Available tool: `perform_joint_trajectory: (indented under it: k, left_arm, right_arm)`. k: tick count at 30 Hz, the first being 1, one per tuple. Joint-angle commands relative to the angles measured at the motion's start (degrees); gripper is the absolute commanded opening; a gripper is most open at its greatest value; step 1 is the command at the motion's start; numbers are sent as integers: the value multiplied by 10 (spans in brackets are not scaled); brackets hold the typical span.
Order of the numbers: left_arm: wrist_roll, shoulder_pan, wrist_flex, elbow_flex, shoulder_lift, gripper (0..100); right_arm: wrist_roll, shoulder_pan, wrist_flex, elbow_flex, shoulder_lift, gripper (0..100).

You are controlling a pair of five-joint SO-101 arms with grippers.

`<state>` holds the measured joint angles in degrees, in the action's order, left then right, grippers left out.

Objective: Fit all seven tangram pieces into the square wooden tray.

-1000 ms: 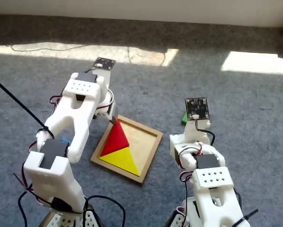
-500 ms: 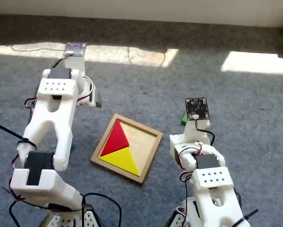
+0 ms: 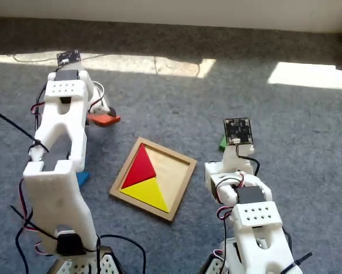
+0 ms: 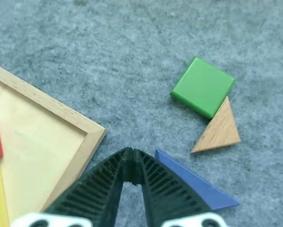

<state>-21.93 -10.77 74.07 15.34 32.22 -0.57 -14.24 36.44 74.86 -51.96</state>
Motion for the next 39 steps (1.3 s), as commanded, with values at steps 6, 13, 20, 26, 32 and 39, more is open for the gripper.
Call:
perform_joint_trajectory:
  k: [6, 13, 20, 26, 32, 39]
  left_arm:
    - [-13, -6, 133, 299, 201, 271]
    - [-9, -3, 187, 484, 315, 113]
    - [-9, -3, 251, 607, 374, 72]
    - [-9, -12, 270, 611, 336, 115]
    - [-12, -25, 268, 567, 279, 285]
    - [-12, -25, 226, 563, 275, 284]
  right_arm:
    - [4, -4, -14, -7, -18, 4]
    - [4, -4, -14, -7, -18, 4]
    - [4, -4, -14, -7, -18, 4]
    - [4, -4, -14, -7, -18, 4]
    - [4, -4, -14, -7, -18, 4]
    - [4, -4, -14, -7, -18, 4]
